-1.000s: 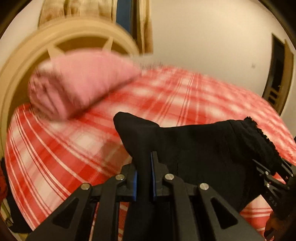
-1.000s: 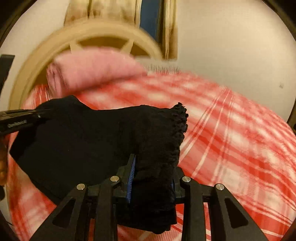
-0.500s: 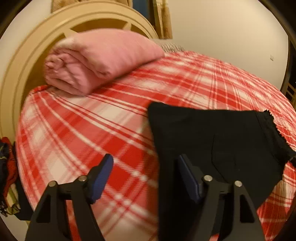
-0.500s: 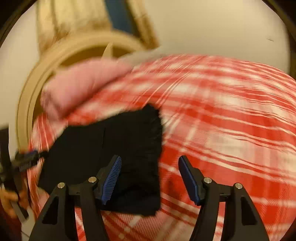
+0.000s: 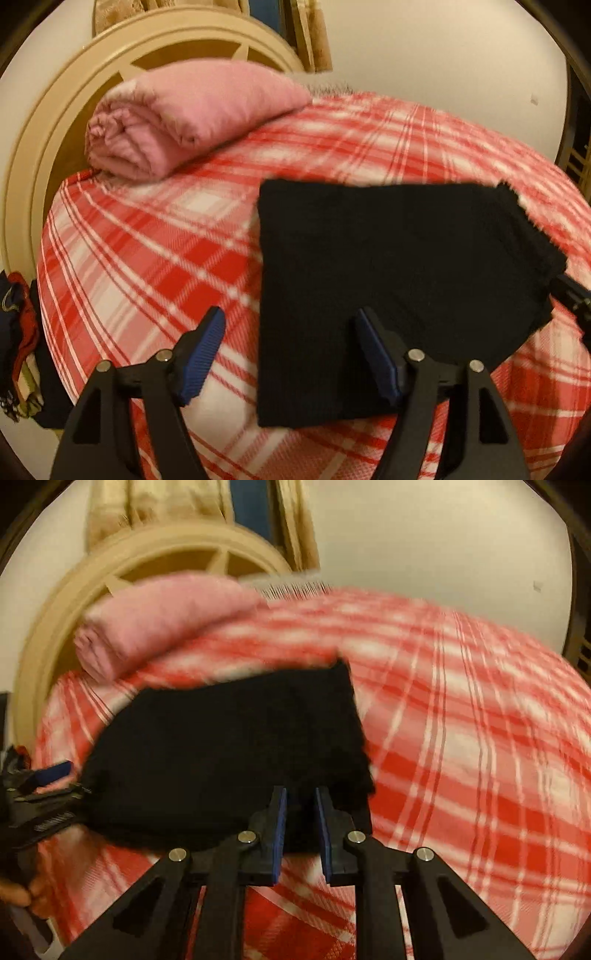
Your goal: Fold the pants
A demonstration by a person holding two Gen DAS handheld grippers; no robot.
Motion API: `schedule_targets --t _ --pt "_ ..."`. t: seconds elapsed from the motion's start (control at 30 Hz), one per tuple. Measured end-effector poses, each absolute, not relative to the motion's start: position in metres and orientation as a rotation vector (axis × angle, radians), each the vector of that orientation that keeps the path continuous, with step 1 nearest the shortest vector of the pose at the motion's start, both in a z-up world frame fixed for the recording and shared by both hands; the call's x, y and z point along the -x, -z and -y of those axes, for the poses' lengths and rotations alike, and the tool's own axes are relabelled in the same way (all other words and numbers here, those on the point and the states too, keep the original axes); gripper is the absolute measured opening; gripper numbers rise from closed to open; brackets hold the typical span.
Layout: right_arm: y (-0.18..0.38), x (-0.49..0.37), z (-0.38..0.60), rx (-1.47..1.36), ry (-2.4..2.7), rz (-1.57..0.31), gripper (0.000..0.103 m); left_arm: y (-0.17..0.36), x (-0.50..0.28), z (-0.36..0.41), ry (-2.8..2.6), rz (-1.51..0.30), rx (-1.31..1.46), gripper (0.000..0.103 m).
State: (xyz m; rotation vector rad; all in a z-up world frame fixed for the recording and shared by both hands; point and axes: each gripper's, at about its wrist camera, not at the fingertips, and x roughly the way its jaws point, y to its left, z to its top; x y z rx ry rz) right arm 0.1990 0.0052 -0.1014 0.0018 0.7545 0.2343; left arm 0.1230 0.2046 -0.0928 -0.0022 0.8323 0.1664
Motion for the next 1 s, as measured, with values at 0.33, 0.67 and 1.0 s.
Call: schedule_targets --t 0.33,0.67,1.0 --pt "0.116 -0.199 0.003 -0.054 -0.242 -0.764 0.038 0.107 -0.118 -0.205 -0.227 -0.78 -0.028 0.095" --pt "0.113 -0.149 0.016 -0.257 -0.201 -0.822 0.068 0.091 -0.09 -0.202 -0.198 -0.768 -0.042 0.095" --pt "0.114 -0.092 0.018 -0.24 -0.148 -0.824 0.068 0.099 -0.058 -0.181 -0.134 -0.806 -0.074 0.1"
